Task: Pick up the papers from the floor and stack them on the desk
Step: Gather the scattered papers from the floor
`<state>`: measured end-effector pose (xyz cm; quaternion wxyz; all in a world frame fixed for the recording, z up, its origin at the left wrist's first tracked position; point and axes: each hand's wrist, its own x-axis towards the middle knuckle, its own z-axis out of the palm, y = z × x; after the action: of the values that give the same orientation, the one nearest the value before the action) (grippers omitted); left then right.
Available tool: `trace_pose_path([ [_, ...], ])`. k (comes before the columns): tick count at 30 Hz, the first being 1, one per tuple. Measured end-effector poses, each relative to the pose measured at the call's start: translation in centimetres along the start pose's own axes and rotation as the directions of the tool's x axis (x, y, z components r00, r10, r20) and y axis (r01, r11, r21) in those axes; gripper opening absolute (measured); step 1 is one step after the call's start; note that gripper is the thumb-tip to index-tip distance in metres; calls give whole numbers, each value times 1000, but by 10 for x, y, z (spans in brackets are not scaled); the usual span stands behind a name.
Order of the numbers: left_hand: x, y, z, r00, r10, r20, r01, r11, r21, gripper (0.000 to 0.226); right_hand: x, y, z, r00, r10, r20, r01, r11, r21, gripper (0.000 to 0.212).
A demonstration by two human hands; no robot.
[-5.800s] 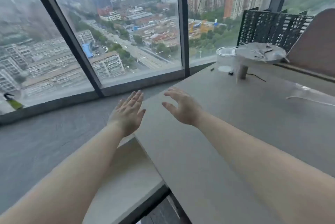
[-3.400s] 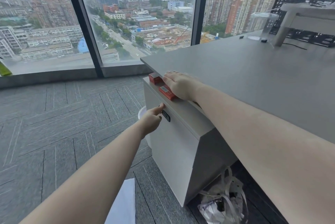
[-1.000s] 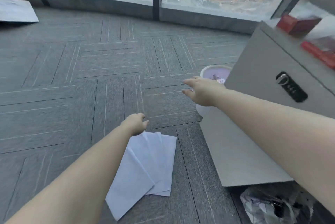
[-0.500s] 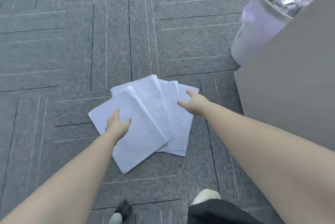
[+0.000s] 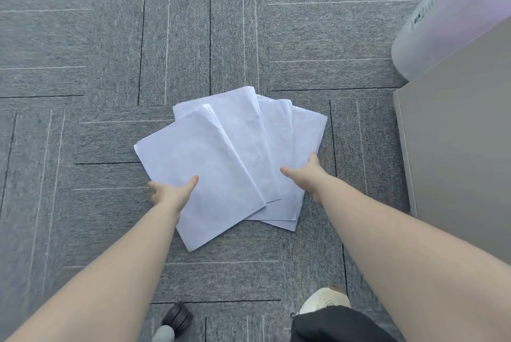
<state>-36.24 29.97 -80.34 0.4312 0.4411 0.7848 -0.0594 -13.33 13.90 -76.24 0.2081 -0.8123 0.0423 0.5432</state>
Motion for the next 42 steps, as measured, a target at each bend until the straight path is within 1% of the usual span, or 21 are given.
trace_pose_path([
  [2,-1,2,2,998,-56,-18,56,998,-8,129,5,4,-1,999,37,-5,-36,996,86,108],
  [5,-3,5,13,994,-85,72,88,995,-35,131,9,12,-6,995,103,17,-104,981,164,104],
  [7,-9,7,21,995,-94,32,93,995,48,137,11,16,-5,992,124,23,-126,977,174,97],
  [10,-20,12,40,997,-48,-67,61,975,213,121,13,17,-3,992,129,-5,-126,974,189,84],
  [12,-31,18,51,994,-63,-88,78,980,182,117,17,16,1,993,120,-14,-113,966,232,79],
  [14,-32,22,61,992,-73,-102,85,990,115,111,21,15,3,991,130,-35,-118,963,241,82],
  [16,-31,23,70,992,-105,-68,110,992,62,105,24,16,3,989,144,-47,-129,964,231,87],
  [19,-38,25,75,990,-139,7,139,990,34,99,21,13,2,989,144,-34,-133,964,229,82],
  [21,-36,24,78,992,-117,54,117,993,16,94,21,15,4,994,109,-18,-104,976,194,74],
  [23,-40,23,81,991,-92,98,86,994,65,89,31,20,6,998,60,-35,-53,983,178,64],
  [25,-46,22,86,989,-73,132,64,995,72,77,25,19,2,996,48,-75,-32,979,201,48],
  [27,-49,21,91,990,-49,130,53,998,-25,56,15,15,-5,993,32,-114,-3,970,243,44],
  [28,-51,22,91,990,-40,137,53,995,-89,46,12,15,-6,995,16,-99,12,962,273,44],
  [29,-51,23,90,987,-37,156,62,986,-154,44,9,13,-8,998,-8,-67,28,954,298,43],
  [31,-56,27,86,972,-28,235,87,965,-246,53,7,11,-14,998,-49,-26,55,948,312,36],
  [33,-63,34,79,953,4,304,84,957,-278,63,6,4,-24,995,-94,-19,95,939,332,31],
  [36,-74,49,65,923,53,382,82,941,-329,72,-22,-19,-48,987,-158,-3,147,914,377,32],
  [39,-77,73,48,892,130,432,100,877,-470,99,-55,-43,-72,971,-227,72,173,879,443,32],
  [40,-87,88,39,879,171,444,100,846,-524,102,-67,-50,-80,961,-258,98,185,865,466,32],
  [41,-100,104,29,866,219,449,86,820,-566,97,-77,-57,-88,952,-286,108,200,851,485,33],
  [42,-117,122,17,853,269,448,62,799,-598,83,-89,-65,-96,946,-306,109,214,840,499,35],
])
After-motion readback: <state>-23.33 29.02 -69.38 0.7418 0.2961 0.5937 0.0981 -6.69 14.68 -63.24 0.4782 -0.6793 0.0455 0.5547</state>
